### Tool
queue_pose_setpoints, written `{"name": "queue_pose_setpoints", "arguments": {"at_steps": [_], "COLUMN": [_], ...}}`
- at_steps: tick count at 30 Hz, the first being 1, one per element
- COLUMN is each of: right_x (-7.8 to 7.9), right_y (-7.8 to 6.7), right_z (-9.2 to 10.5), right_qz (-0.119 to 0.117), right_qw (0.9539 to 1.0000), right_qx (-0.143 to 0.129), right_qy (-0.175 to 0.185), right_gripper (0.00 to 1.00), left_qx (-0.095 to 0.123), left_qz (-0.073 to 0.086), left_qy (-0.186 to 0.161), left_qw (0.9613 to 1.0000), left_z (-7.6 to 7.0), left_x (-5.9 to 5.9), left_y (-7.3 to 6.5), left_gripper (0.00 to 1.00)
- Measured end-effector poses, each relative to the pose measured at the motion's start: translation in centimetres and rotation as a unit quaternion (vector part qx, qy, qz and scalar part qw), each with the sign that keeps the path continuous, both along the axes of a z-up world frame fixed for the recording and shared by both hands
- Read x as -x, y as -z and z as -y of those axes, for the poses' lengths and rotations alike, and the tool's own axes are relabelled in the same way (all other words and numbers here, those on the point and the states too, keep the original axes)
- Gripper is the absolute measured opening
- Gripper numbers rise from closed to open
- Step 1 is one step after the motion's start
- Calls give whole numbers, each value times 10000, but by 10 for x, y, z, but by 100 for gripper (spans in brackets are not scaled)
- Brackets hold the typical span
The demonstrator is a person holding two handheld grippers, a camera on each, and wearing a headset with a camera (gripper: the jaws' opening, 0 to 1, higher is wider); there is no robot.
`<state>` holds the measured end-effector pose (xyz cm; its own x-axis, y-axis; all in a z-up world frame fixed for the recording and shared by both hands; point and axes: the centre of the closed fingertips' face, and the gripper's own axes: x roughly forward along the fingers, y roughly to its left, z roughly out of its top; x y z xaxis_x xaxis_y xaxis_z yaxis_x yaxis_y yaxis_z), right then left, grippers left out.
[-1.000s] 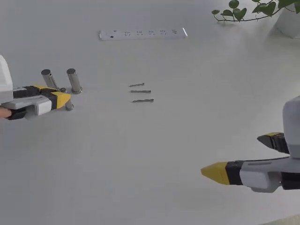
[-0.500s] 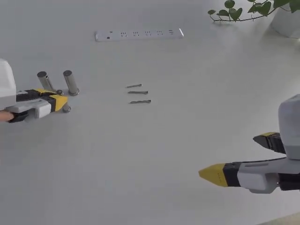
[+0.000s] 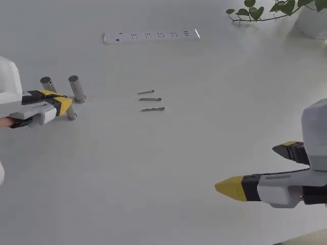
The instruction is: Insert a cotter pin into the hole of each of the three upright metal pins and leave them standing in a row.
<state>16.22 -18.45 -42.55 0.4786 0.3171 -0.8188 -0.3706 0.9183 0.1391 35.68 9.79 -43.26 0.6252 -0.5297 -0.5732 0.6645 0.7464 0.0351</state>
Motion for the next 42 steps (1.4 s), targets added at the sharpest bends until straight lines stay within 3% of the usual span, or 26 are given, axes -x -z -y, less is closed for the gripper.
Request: {"name": "queue_pose_setpoints", "arguments": {"at_steps": [3,15,19,30,42], "right_x": [0,1,1,2,7], "right_y": [0,-2,-2,0,1], "right_z": [-3,-4,-4,-3,-1], "right_qz": [17,64,88,150,210], "right_qw": [10000,9998,9997,9994,9989], "right_qx": [-47,-182,-224,-310,-406], "right_qy": [-24,2,34,91,81], "right_gripper": [92,92,92,92,92], "left_qx": [-182,-89,-159,-253,-132], "left_qz": [29,7,0,31,106], "left_qy": [240,233,299,496,630], "left_qw": [9995,9997,9994,9984,9979], "left_z": [5,9,10,24,49], "left_x": [7,9,11,28,56], "left_y": [2,2,2,-4,-16], "left_gripper": [5,5,5,4,5]}}
